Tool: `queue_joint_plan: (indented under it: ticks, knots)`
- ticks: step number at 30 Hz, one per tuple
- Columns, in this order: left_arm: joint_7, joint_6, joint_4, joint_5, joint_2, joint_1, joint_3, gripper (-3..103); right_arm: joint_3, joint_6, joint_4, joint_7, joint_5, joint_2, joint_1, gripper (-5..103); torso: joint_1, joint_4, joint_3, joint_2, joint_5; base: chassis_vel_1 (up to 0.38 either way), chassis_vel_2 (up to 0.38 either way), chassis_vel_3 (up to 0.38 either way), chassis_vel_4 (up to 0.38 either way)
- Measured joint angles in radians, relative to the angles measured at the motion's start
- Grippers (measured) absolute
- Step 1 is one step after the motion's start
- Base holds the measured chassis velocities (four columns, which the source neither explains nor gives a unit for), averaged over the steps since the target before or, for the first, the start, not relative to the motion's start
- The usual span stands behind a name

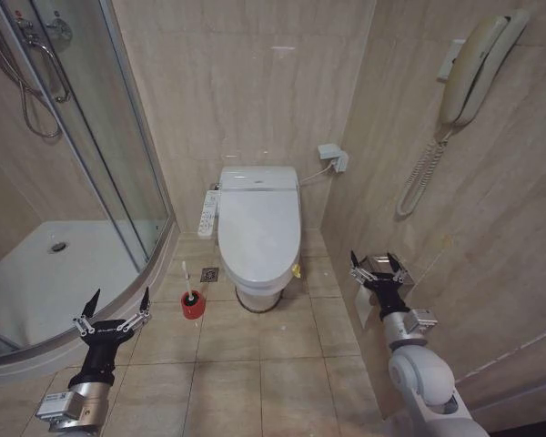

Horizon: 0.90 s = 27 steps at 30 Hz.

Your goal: Open the toilet lid, clean the toilet bowl with a toilet brush, close the toilet lid, and flush.

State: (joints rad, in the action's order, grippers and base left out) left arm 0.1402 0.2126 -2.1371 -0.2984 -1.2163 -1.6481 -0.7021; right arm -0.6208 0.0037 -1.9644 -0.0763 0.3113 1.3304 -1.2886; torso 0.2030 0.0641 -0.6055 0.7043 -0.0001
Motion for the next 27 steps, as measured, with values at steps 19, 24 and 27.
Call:
queue_joint_plan:
  ticks: [19, 24, 27]
  knots:
    - [0.000, 0.000, 0.000, 0.000, 0.000, 0.000, 0.000, 100, 0.000, 0.000, 0.000, 0.000, 0.000, 0.000, 0.000, 100, 0.000, -0.0001, 0.000, 0.000, 0.0001, 0.000, 0.000, 0.000, 0.000]
    - [0.000, 0.000, 0.000, 0.000, 0.000, 0.000, 0.000, 100, 0.000, 0.000, 0.000, 0.000, 0.000, 0.000, 0.000, 100, 0.000, 0.0000, 0.000, 0.000, 0.0001, 0.000, 0.000, 0.000, 0.000]
    - [0.000, 0.000, 0.000, 0.000, 0.000, 0.000, 0.000, 100, 0.000, 0.000, 0.000, 0.000, 0.000, 0.000, 0.000, 100, 0.000, 0.0000, 0.000, 0.000, 0.0000, 0.000, 0.000, 0.000, 0.000]
